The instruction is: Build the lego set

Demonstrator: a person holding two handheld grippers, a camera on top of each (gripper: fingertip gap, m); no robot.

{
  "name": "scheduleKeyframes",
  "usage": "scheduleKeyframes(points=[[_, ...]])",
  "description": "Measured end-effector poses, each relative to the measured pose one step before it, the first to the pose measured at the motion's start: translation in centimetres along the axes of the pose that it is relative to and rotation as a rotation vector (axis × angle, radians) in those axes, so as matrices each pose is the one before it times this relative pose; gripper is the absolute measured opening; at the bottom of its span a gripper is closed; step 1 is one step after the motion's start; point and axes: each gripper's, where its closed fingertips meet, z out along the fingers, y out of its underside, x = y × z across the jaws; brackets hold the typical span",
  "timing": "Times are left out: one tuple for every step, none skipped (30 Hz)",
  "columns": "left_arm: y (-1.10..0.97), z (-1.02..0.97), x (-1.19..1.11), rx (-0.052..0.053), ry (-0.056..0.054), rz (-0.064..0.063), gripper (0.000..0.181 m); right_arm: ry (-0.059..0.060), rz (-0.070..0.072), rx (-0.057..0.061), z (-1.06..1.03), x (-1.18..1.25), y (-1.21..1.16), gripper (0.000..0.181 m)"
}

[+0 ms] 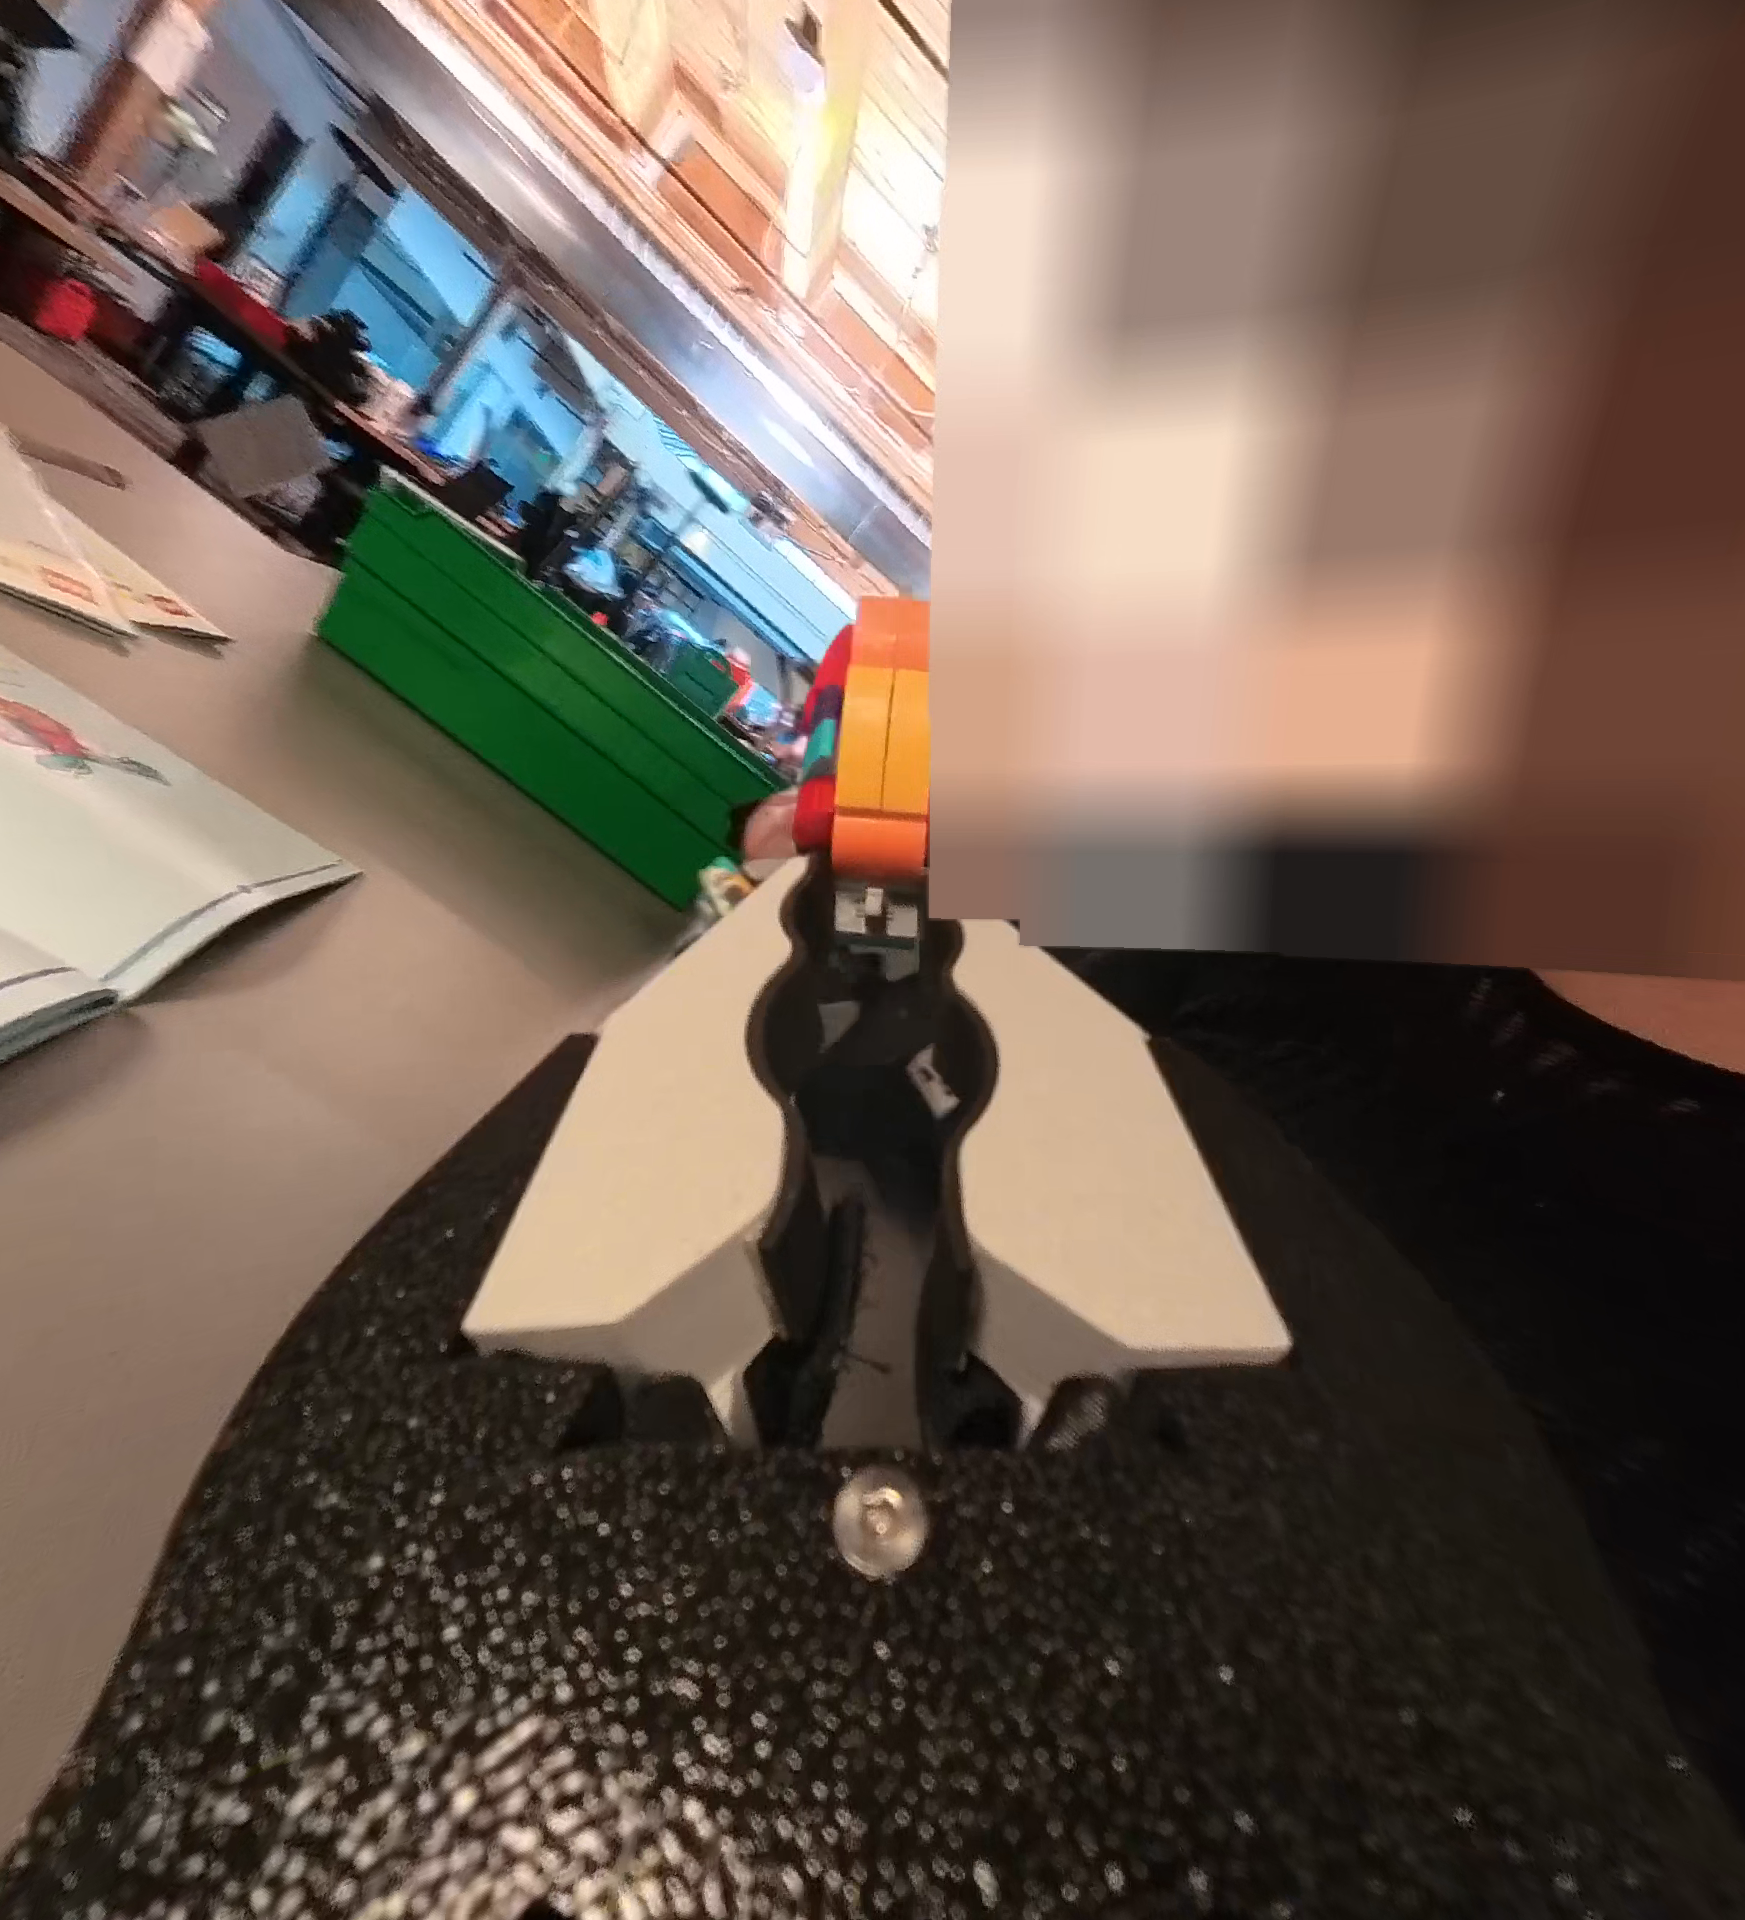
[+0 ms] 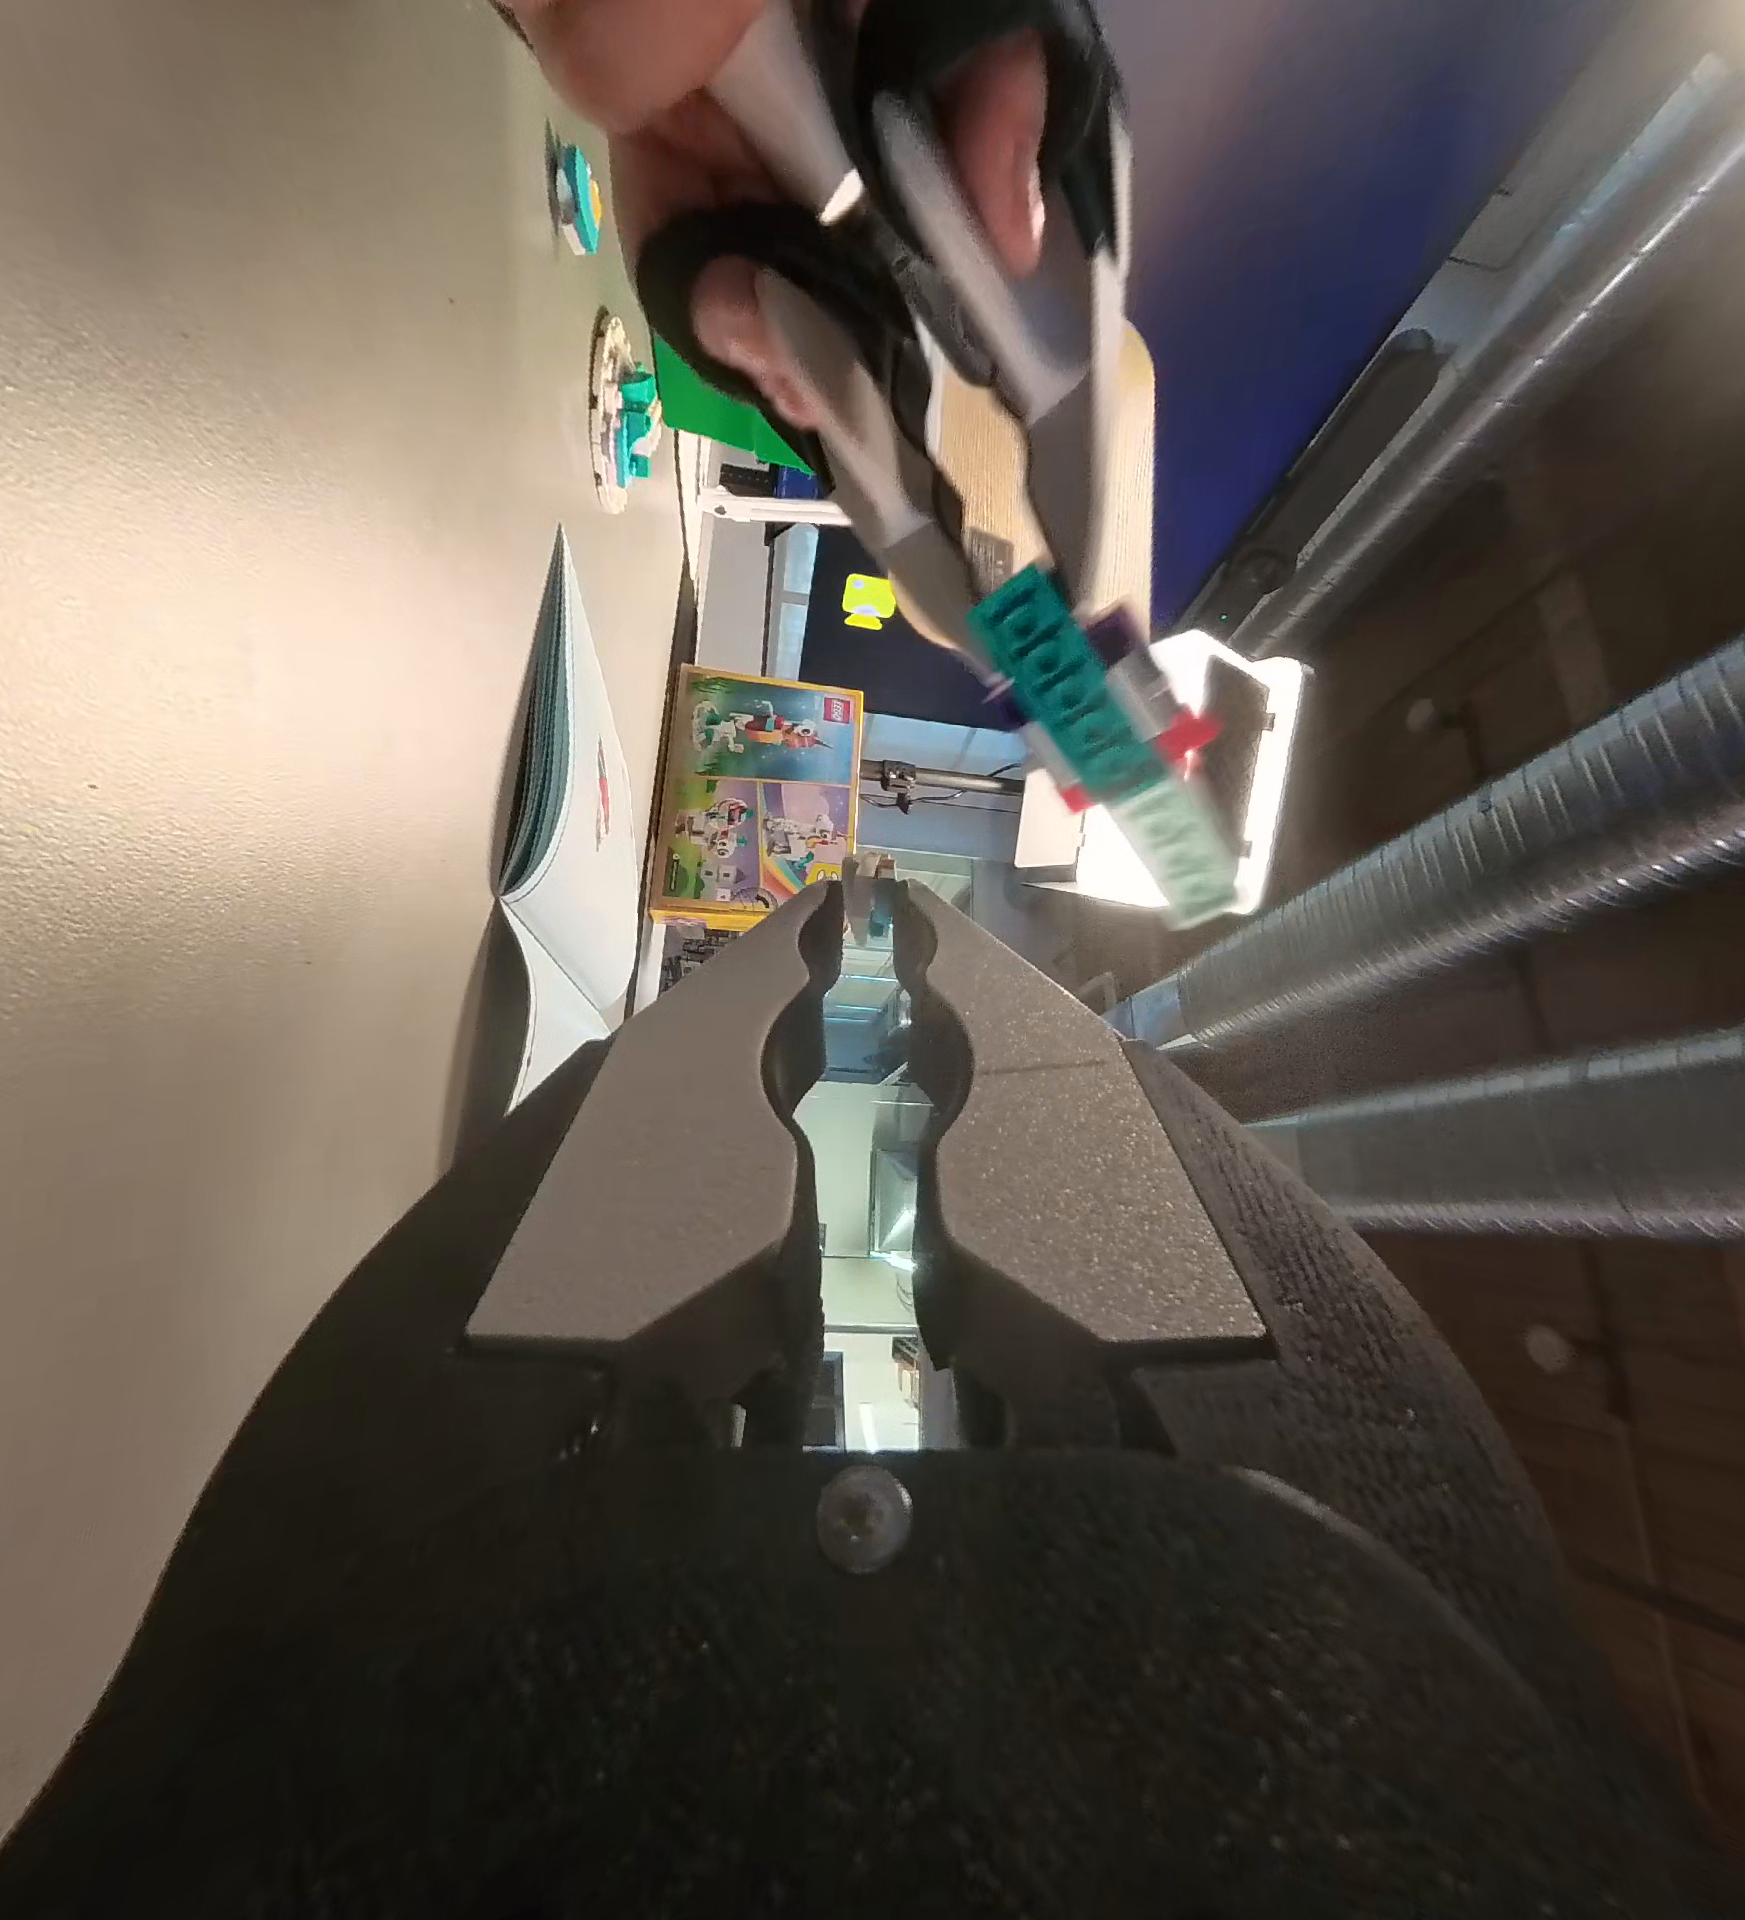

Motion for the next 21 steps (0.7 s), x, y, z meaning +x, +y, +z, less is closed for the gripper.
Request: scheduleKeyframes(points=[[-0.132, -0.104, -0.661, 0.0062, -0.0502, 0.0095, 0.014, -0.0003, 0.0013, 0.0015, -0.082, 0.080, 0.008, 0.008], [0.155, -0.069, -1.007, -0.0162, -0.0758, 0.0106, 0.014, -0.0010, 0.0005, 0.0008, -0.088, 0.080, -0.002, 0.008], [0.510, -0.046, -1.402, -0.0392, -0.1070, 0.0183, 0.013, -0.0017, -0.0005, -0.0003, -0.021, 0.026, -0.028, 0.008], [0.776, 0.006, -1.595, -0.0546, -0.1237, 0.0236, 0.015, -0.0045, 0.0001, 0.0000, 0.011, -0.055, 0.001, 0.008], [0.835, 0.096, -1.273, -0.0564, -0.1063, 0.0305, 0.015, -0.0121, 0.0016, 0.0009, 0.036, -0.196, 0.004, 0.008], [0.701, 0.215, -0.636, -0.0452, -0.0675, 0.0381, 0.015, -0.0225, 0.0040, -0.0003, 0.062, -0.388, 0.015, 0.008], [0.552, 0.259, -0.258, -0.0356, -0.0447, 0.0312, 0.015, -0.0302, 0.0063, 0.0001, 0.072, -0.541, 0.004, 0.008], [0.443, 0.281, -0.096, -0.0298, -0.0338, 0.0263, 0.015, -0.0368, 0.0072, 0.0016, 0.091, -0.647, -0.019, 0.008], [0.392, 0.282, -0.145, -0.0270, -0.0341, 0.0219, 0.015, -0.0370, 0.0068, -0.0023, 0.097, -0.651, 0.023, 0.008], [0.347, 0.270, -0.138, -0.0242, -0.0314, 0.0222, 0.014, -0.0312, 0.0030, -0.0067, 0.113, -0.555, 0.082, 0.008], [0.290, 0.263, -0.112, -0.0202, -0.0263, 0.0200, 0.015, -0.0175, -0.0002, -0.0007, 0.071, -0.333, -0.026, 0.008], [0.228, 0.223, -0.068, -0.0167, -0.0199, 0.0142, 0.014, -0.0102, 0.0010, 0.0050, 0.013, -0.165, -0.131, 0.008], [0.098, 0.179, -0.007, -0.0096, -0.0122, 0.0095, 0.014, -0.0166, 0.0055, 0.0035, 0.002, -0.216, -0.103, 0.008], [0.008, 0.129, -0.011, -0.0025, -0.0081, 0.0039, 0.014, -0.0191, 0.0084, 0.0005, 0.013, -0.281, -0.025, 0.008], [-0.007, 0.076, -0.060, -0.0012, -0.0084, -0.0019, 0.014, -0.0195, 0.0054, -0.0029, 0.028, -0.313, 0.046, 0.008], [0.057, 0.059, -0.141, -0.0048, -0.0112, -0.0016, 0.014, -0.0169, 0.0026, -0.0040, 0.021, -0.299, 0.089, 0.008], [0.068, 0.019, -0.138, -0.0046, -0.0119, 0.0020, 0.014, -0.0111, 0.0026, -0.0061, 0.016, -0.205, 0.118, 0.008], [0.048, -0.004, -0.119, -0.0037, -0.0109, 0.0018, 0.014, -0.0079, 0.0015, -0.0051, 0.021, -0.142, 0.095, 0.008], [0.035, -0.003, -0.079, -0.0023, -0.0080, 0.0023, 0.014, -0.0097, 0.0018, -0.0019, 0.018, -0.151, 0.023, 0.008], [0.023, 0.009, 0.006, -0.0019, -0.0024, 0.0012, 0.014, -0.0117, 0.0049, -0.0010, 0.057, -0.172, -0.001, 0.008], [-0.017, 0.019, 0.055, 0.0012, 0.0004, -0.0015, 0.014, -0.0107, 0.0050, 0.0003, 0.067, -0.166, -0.030, 0.008]])
